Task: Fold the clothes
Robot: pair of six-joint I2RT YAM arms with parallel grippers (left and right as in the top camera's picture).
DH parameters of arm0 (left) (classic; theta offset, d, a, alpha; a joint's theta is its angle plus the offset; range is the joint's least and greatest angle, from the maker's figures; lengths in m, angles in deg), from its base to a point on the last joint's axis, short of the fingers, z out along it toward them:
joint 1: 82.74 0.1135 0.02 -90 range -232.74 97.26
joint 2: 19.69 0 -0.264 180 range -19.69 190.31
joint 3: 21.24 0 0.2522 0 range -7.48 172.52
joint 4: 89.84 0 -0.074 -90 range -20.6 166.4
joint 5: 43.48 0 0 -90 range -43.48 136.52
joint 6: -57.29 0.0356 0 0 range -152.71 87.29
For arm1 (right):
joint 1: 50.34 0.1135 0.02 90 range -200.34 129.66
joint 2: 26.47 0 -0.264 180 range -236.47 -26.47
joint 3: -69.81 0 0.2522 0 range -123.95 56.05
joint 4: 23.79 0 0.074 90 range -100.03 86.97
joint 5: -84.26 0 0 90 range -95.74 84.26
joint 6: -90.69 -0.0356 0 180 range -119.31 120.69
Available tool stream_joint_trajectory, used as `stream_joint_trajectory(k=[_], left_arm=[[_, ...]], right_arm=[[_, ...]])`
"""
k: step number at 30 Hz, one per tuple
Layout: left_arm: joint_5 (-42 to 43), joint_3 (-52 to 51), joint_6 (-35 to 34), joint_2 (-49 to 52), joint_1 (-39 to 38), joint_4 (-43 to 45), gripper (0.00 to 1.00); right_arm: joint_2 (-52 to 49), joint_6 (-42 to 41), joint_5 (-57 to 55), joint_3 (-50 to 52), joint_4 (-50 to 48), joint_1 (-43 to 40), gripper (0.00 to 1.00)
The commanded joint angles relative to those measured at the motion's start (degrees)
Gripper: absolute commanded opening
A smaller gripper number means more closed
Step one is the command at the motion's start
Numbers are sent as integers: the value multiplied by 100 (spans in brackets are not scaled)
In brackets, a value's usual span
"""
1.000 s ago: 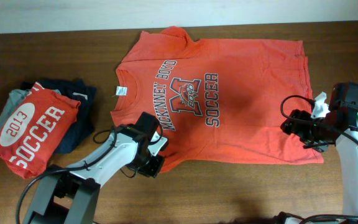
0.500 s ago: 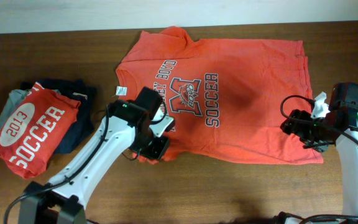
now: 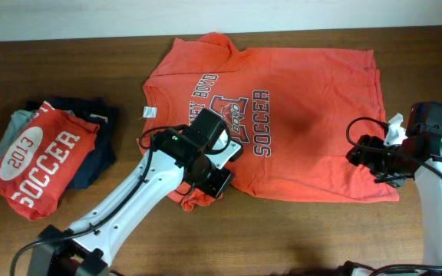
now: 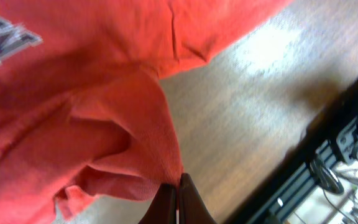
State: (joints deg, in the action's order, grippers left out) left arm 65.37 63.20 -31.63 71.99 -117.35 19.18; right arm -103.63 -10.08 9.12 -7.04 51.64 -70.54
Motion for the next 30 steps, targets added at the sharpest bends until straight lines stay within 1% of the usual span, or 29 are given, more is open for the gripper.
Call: stream_joint_trajectory(k=[1, 8, 9, 10, 11, 12, 13, 15, 16, 19, 21, 23, 26, 27, 28, 30], left_arm=[[-37, 85, 72, -72, -28, 120, 1], [133, 85, 72, -72, -28, 227, 1], [131, 85, 72, -72, -28, 197, 12], [120, 85, 74, -72, -28, 153, 37], [22, 85, 72, -72, -28, 76, 53], [-162, 85, 72, -72, -28, -44, 63], [-343, 85, 70, -72, -26, -166, 65], [-697, 83, 59, -72, -22, -444, 68], [-885, 83, -68, -72, -7, -573, 69], [-1163, 76, -590, -72, 68, -859, 68], [-1161, 15, -863, -72, 120, -966, 62], [-1167, -153, -905, -72, 122, -964, 56], [-1163, -695, -925, -72, 125, -603, 55], [-1161, -918, -925, -72, 122, -411, 53], [-1163, -1126, -925, -72, 122, -236, 50], [-1189, -1432, -929, -72, 125, 20, 38]], right_arm=[[-13, -44, 50, -7, 2, -7, 75], [-13, -44, 48, -7, -15, -7, 75], [-13, -44, 48, -7, -20, -7, 75], [-13, -44, 48, -7, -22, -7, 75], [-13, -44, 48, -7, -22, -7, 75], [-13, -44, 48, -7, -22, -7, 75], [-13, -44, 48, -7, -20, -7, 75], [-13, -44, 48, -7, -22, -7, 75], [-13, -44, 48, -7, -22, -7, 75], [-13, -44, 50, -7, -20, -7, 75], [-13, -44, 50, -7, -20, -7, 75], [-13, -44, 48, -7, -22, -7, 75], [-13, -44, 48, -7, -22, -7, 75], [-13, -44, 48, -7, -26, -7, 75], [-13, -44, 48, -7, -28, -7, 75], [-13, -44, 48, -7, -28, -7, 75]])
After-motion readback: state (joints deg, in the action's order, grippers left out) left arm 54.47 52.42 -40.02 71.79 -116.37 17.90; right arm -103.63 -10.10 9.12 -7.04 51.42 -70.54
